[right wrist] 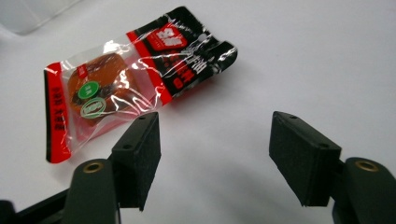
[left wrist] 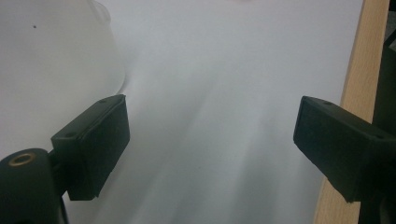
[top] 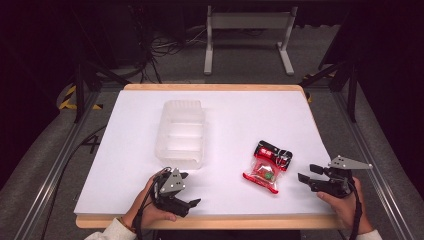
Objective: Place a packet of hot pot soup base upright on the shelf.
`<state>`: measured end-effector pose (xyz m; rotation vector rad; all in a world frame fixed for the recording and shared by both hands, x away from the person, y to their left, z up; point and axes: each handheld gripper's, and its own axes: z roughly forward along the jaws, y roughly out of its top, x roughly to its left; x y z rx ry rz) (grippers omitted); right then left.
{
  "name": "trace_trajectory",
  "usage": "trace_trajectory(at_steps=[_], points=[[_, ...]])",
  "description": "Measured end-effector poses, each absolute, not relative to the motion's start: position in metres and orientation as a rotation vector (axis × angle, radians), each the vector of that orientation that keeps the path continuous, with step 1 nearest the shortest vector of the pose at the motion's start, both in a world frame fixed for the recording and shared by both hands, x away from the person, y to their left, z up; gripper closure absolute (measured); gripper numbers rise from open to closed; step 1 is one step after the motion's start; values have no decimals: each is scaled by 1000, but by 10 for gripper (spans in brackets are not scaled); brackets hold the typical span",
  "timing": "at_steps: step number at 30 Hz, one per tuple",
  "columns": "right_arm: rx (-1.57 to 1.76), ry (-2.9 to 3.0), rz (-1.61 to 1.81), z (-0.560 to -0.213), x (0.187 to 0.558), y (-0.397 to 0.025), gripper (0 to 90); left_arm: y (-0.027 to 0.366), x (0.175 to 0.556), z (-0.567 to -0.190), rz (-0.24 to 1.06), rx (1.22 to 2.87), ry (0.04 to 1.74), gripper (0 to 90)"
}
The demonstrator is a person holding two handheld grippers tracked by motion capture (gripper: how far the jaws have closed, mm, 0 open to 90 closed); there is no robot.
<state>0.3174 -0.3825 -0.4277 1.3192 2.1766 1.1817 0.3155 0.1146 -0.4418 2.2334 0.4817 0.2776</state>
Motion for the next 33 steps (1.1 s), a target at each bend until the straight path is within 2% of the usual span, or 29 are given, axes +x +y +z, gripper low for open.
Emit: trace_trajectory(at_steps=[16,27,33], points=[[1279,2293,1158,-433,322,-370,261,109,315,-441,262,2235,455,119],[1289,2354,1182,-438,338,-354,250,73,318,-438,147,2236,396,124],[1301,2364,1188,-439,350,-347,248,56,323,-440,125,2258,360,126]])
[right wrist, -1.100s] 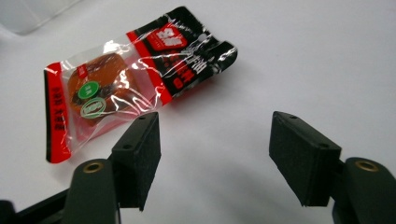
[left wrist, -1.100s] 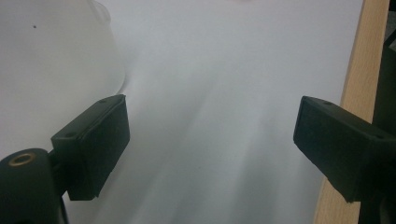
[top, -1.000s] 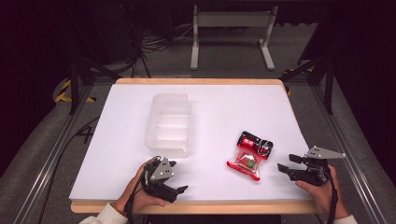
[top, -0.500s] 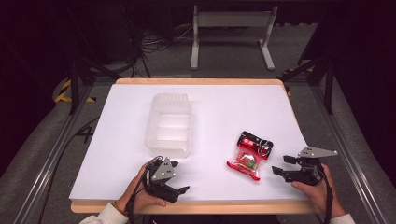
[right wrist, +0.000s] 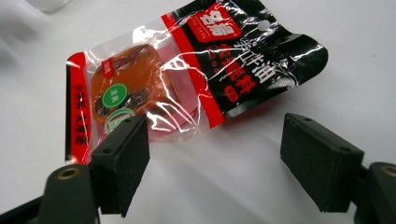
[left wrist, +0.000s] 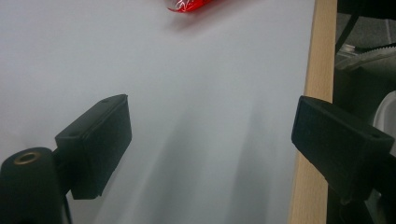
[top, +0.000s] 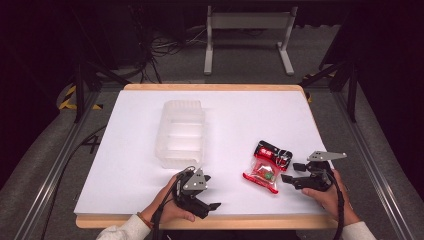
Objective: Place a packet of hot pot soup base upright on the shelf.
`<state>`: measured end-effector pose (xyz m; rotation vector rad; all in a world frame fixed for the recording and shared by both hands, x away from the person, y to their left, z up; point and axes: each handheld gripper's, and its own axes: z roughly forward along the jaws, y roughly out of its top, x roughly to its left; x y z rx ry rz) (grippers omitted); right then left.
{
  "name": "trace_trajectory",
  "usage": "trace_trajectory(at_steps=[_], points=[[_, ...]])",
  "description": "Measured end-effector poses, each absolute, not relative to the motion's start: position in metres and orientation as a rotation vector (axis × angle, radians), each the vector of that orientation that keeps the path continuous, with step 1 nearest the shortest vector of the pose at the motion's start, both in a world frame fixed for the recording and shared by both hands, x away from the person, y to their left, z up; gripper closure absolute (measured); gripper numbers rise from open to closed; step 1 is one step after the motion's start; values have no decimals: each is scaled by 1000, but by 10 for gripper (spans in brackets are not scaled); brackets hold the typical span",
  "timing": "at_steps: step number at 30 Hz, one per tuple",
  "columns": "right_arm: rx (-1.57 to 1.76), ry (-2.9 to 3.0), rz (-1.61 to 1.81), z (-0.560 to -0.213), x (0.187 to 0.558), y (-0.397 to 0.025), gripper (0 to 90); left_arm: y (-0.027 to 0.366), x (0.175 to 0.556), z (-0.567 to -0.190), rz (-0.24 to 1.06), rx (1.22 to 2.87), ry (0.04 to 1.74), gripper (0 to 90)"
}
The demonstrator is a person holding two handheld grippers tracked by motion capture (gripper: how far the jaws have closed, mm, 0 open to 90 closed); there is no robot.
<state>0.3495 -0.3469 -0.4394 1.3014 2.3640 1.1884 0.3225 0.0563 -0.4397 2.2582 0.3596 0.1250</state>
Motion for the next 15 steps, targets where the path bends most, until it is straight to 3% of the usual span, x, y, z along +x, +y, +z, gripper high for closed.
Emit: trace_trajectory(at_steps=[11,15], points=[[1343,2373,1236,-441,370,-336,222,28,332,-441,84,2274,327,128],[1390,2358,1315,-443,373,-333,293,18,335,-441,66,2274,318,130]])
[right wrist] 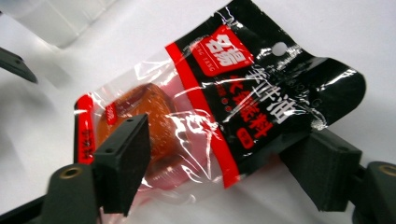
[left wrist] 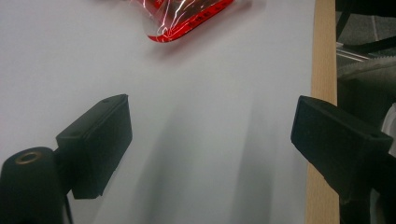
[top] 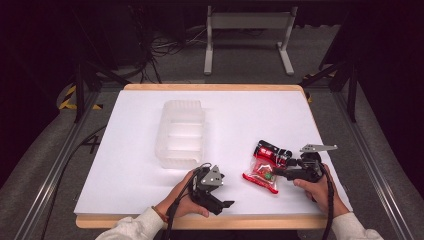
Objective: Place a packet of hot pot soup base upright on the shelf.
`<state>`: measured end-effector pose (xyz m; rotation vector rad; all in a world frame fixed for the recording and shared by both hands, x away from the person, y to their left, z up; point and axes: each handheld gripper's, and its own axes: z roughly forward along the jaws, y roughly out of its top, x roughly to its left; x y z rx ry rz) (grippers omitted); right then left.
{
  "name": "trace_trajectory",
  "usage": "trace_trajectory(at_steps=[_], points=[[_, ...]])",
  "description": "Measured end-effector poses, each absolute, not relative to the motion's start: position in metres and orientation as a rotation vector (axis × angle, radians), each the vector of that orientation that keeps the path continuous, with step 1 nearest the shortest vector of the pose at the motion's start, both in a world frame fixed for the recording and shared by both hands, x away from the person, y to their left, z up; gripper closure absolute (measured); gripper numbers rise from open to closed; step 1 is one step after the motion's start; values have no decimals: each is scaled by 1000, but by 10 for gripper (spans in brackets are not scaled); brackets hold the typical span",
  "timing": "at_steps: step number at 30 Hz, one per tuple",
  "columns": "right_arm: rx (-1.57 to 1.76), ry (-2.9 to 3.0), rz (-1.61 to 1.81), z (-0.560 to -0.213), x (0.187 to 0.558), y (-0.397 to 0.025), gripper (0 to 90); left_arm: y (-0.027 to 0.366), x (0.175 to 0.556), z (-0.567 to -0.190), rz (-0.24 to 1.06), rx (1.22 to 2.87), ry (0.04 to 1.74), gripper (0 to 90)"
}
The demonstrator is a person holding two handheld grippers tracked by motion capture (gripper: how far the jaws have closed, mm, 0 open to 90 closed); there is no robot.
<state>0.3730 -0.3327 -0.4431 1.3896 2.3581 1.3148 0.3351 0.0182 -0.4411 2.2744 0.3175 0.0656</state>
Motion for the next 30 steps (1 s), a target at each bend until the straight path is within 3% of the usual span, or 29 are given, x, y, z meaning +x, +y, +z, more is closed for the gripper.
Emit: trace_trajectory(at_steps=[2,7,9,12,19,30], points=[[1393,2355,1351,-443,373,-331,384,14,336,-441,68,2276,305,130],[1376,2300,1341,-439,368,-327,755,12,337,-436,72,2262,305,130],[1350,2278,1359,-437,365,-327,853,14,337,-434,80,2255,307,133],[1289,2257,1410,-429,359,-326,900,16,338,-429,98,2235,307,137],[1154,2213,1470,-411,340,-318,900,17,342,-417,111,2177,330,196],[894,2224,1544,-387,309,-300,900,4,350,-399,140,2092,348,199]])
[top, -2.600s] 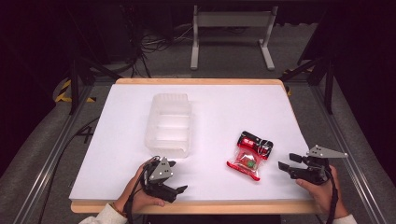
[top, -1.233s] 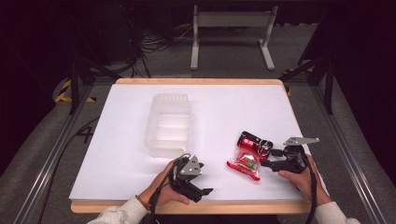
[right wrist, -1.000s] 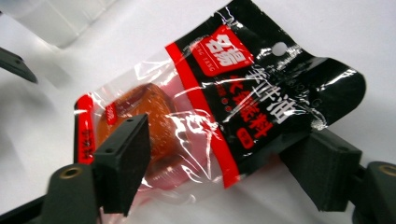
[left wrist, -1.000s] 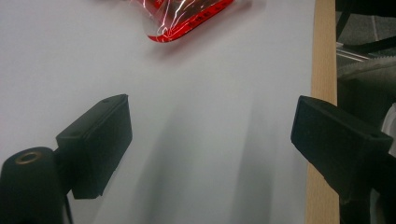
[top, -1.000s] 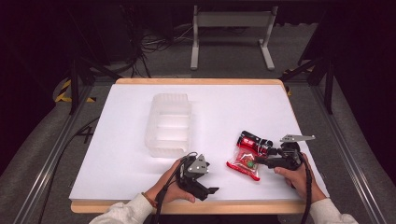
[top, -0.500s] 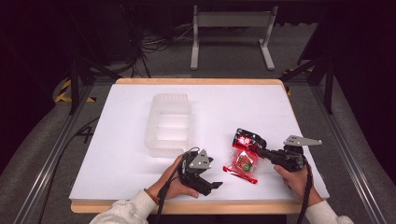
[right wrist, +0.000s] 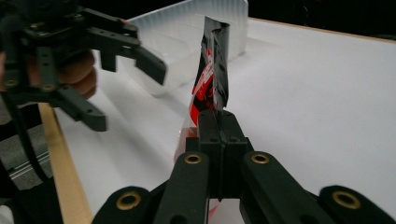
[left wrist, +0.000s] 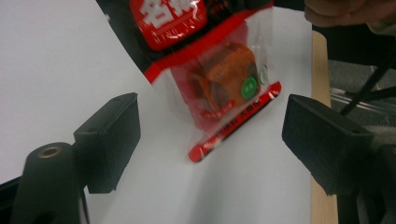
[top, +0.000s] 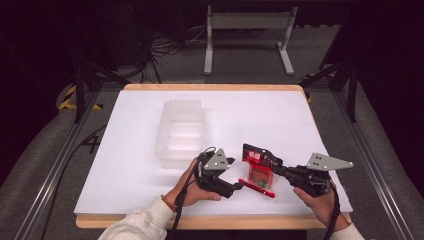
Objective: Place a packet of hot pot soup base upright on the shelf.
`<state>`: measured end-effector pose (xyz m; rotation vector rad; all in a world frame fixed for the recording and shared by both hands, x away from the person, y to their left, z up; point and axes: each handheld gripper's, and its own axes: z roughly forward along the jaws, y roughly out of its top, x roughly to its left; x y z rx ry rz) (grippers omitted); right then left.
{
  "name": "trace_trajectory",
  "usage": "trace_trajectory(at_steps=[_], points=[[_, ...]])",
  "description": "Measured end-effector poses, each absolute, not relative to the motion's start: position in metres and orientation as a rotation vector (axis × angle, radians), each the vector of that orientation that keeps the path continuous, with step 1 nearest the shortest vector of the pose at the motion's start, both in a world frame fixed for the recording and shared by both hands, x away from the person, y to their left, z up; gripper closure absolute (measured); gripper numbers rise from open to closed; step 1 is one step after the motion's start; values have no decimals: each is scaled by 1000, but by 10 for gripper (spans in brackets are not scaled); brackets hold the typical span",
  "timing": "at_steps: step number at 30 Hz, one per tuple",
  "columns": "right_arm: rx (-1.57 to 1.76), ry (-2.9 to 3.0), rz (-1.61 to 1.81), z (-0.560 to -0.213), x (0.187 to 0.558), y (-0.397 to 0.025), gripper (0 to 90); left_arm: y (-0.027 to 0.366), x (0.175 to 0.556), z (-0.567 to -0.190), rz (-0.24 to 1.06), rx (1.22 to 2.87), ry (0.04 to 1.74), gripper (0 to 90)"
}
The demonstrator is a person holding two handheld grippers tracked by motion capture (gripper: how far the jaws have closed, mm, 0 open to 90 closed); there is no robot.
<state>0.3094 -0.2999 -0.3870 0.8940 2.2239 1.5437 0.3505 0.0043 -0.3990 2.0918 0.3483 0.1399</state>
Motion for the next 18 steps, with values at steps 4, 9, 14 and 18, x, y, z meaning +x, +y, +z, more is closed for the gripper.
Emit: trace_trajectory(at_steps=[4,9,14,18], points=[[806,2212,1534,-379,299,-293,900,-2,355,-396,136,2057,369,243],[756,2224,1537,-377,295,-288,900,-2,357,-393,127,2025,359,434],[732,2226,1529,-377,291,-284,900,4,357,-390,193,2027,352,685],[723,2224,1533,-375,290,-283,900,8,356,-387,205,2025,334,855]])
